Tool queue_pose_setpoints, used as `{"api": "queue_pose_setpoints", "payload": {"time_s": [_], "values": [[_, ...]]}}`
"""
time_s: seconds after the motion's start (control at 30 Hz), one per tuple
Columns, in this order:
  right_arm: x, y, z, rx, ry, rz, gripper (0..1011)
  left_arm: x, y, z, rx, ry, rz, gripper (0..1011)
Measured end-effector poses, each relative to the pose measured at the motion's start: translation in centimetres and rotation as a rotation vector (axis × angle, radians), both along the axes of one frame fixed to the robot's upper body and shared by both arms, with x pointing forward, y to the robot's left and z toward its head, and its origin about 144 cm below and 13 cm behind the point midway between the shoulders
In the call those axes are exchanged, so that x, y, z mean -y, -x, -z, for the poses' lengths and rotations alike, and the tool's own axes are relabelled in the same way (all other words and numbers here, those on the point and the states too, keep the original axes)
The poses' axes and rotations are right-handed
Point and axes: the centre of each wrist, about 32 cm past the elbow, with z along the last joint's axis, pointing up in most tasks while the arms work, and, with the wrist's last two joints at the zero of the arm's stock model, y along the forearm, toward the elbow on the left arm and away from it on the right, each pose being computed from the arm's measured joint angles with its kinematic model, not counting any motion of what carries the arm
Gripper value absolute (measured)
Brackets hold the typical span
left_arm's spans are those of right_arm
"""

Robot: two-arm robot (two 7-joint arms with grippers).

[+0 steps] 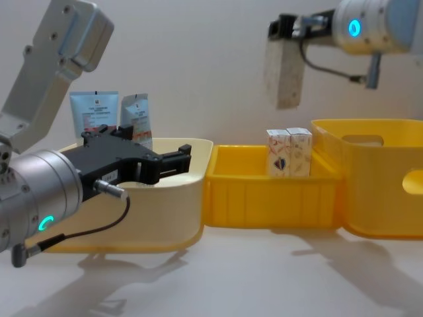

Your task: Bimanual collaborative sorting of washing and personal care products

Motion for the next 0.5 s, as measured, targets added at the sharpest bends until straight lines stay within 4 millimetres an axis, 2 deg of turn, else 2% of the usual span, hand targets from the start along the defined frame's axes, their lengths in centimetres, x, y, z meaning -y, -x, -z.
{"api": "queue_pose_setpoints", "payload": {"time_s": [0.2, 0.5], "values": [[1.2, 0.1, -1.0, 0.085, 0.016, 0.030, 444, 0.0, 0.0, 0.0, 0.000, 0.000, 0.000, 1002], [4.2, -0.2, -2.4, 0.220, 0.078, 0.125, 444, 0.0, 0.0, 0.0, 0.000, 0.000, 0.000, 1002]]}}
